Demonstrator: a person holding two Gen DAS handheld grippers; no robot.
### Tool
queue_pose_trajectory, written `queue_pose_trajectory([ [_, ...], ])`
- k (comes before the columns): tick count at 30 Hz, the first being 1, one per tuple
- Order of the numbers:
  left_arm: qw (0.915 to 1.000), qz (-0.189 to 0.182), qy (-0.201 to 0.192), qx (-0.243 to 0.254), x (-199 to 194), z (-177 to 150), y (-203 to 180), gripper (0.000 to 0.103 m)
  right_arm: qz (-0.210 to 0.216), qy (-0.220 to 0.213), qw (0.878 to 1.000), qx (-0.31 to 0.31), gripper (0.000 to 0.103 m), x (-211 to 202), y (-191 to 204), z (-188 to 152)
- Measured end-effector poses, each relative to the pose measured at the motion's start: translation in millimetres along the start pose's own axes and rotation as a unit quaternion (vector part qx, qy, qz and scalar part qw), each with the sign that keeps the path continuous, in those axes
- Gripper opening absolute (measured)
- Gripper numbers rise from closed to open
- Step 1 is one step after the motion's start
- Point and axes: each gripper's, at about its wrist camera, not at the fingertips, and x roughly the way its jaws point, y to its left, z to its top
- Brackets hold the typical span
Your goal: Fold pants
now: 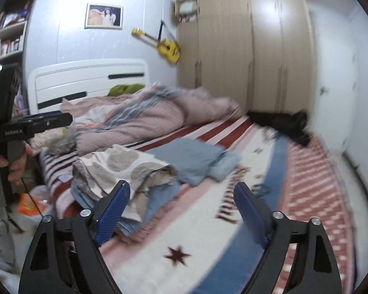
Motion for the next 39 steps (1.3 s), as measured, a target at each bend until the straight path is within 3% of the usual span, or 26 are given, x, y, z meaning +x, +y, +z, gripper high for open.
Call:
queue_pose_trajectory([
  [4,0.9996,0.01,-0.026,-0.009,-16.8,-18.6,-25.1,0.102,-0.046,-0.031,0.998,-0.008,0.102,-51.3,5.8,-18.7],
  [8,0.9997,0.011,-0.019,-0.009,-14.2,-32.7,-43.1,0.102,-0.096,-0.05,0.994,0.003,0.102,-83.3,10.8,-39.1],
  [14,0.9998,0.005,-0.017,0.01,-14.8,-43.7,-66.3,0.102,-0.125,-0.064,0.99,0.026,0.102,-100.2,9.5,-51.3],
  [39,0.9997,-0.011,-0.014,0.018,-17.6,-49.0,-73.1,0.102,-0.141,-0.073,0.987,0.034,0.102,-105.4,11.9,-48.1],
])
